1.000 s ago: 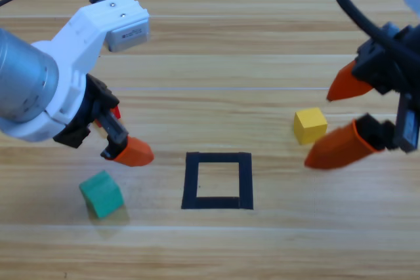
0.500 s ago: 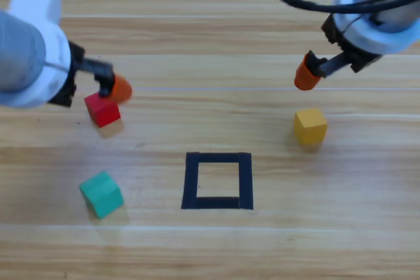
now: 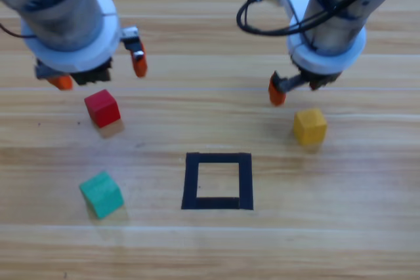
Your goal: Stack the blocks in the rectangular block: red at the bottom, yellow in the middle, green on top
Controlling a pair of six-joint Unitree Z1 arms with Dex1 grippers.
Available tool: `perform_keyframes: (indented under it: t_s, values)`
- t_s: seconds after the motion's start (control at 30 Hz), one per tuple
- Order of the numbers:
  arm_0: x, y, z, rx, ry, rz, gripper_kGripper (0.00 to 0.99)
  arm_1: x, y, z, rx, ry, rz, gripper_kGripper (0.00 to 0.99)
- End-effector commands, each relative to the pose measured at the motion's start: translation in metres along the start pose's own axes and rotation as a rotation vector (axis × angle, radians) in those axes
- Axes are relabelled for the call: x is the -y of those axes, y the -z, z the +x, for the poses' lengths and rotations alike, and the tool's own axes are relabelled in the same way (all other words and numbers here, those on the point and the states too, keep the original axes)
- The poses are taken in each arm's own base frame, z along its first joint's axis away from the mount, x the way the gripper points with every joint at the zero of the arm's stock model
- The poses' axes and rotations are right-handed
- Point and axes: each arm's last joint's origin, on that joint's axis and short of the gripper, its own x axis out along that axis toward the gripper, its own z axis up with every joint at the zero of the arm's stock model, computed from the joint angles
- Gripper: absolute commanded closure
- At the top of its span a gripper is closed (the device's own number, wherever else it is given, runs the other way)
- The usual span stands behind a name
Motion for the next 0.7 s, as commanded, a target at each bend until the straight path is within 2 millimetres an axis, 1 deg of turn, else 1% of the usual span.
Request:
perform_keyframes:
  t_s: [0.03,0.1,0.23,0.3,0.4,0.5,0.57,0.7]
  values:
    - [-0.004,-0.019,0.010,-0.059,0.008,-0.118,0.031,0.017,0.001,0.055,-0.148,-0.009,0.084,0.007]
    - [-0.012,-0.029,0.019,-0.097,-0.001,-0.191,0.031,0.023,0.002,0.062,-0.168,0.000,0.120,0.011]
    - [-0.017,-0.034,0.039,-0.145,-0.058,-0.264,0.030,0.026,0.004,0.065,-0.188,0.007,0.137,0.013]
    - [-0.014,-0.034,0.053,-0.171,-0.093,-0.279,0.031,0.026,0.005,0.065,-0.198,0.004,0.142,0.022]
    - [-0.004,-0.038,0.074,-0.204,-0.153,-0.287,0.031,0.024,0.007,0.067,-0.217,-0.024,0.146,0.040]
    - [0.003,-0.040,0.086,-0.226,-0.187,-0.297,0.031,0.023,0.009,0.072,-0.239,-0.044,0.158,0.053]
    - [0.004,-0.042,0.096,-0.247,-0.199,-0.308,0.031,0.021,0.010,0.078,-0.254,-0.058,0.163,0.068]
    - [0.010,-0.047,0.117,-0.282,-0.207,-0.329,0.031,0.020,0.013,0.086,-0.279,-0.068,0.181,0.068]
